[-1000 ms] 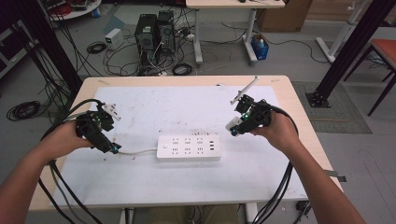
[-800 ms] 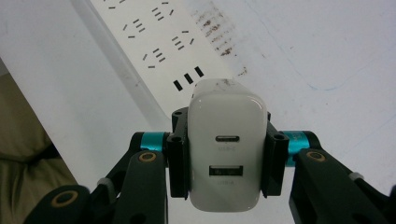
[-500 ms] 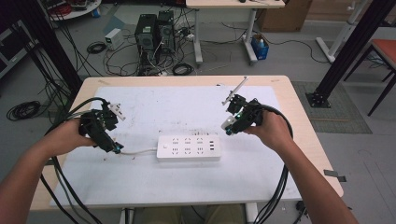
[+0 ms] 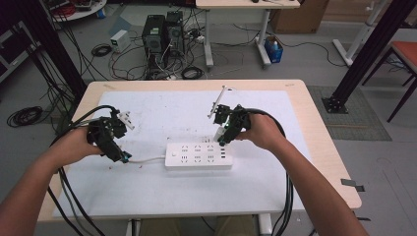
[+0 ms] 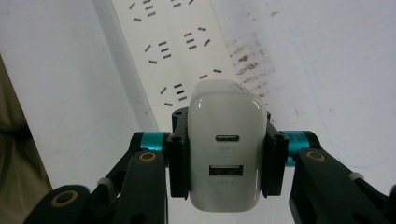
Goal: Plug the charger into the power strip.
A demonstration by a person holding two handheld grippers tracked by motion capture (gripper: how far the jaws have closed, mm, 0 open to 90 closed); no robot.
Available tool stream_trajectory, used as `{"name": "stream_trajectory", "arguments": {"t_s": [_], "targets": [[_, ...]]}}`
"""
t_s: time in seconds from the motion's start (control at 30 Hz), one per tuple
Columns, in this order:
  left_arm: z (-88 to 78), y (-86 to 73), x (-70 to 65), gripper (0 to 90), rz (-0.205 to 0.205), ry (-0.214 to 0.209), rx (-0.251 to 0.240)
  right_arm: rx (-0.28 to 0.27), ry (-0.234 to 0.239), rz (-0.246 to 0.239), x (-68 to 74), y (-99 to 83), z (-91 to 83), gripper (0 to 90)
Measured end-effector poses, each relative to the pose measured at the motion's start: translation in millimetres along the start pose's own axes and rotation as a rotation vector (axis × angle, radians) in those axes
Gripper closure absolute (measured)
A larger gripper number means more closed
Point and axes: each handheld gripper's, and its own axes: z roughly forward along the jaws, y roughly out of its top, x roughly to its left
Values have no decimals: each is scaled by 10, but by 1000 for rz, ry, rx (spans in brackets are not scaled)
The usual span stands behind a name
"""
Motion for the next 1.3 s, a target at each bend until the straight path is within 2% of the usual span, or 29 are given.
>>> {"name": "stream_trajectory", "arguments": {"t_s": [0.07,0.13,0.3,0.47,0.57,0.6,0.87,0.93,1.07,1.17,1.3], "targets": [[22,-2,6,210,-4,-5,-2,10,-13,-34,-16,55,110,620],[33,4,7,210,3,-5,-2,16,-6,-37,-30,71,140,620],[58,34,-17,210,17,-4,-8,54,47,-81,-61,169,333,621],[79,38,5,210,16,2,-11,86,62,-119,-43,258,463,621],[92,17,23,210,14,0,-12,106,73,-158,-22,323,540,621],[96,8,30,210,16,-1,-9,128,62,-202,-14,356,575,621],[142,-18,45,210,5,-7,-21,148,90,-227,-63,363,577,621],[154,-13,50,210,2,-10,-17,159,91,-231,-64,352,589,621],[149,0,56,210,7,-10,-17,181,80,-271,-44,372,621,622],[153,4,48,210,-1,-13,-24,194,81,-264,-47,385,625,621],[161,15,29,210,0,-13,-26,208,91,-293,-52,389,631,620]]}}
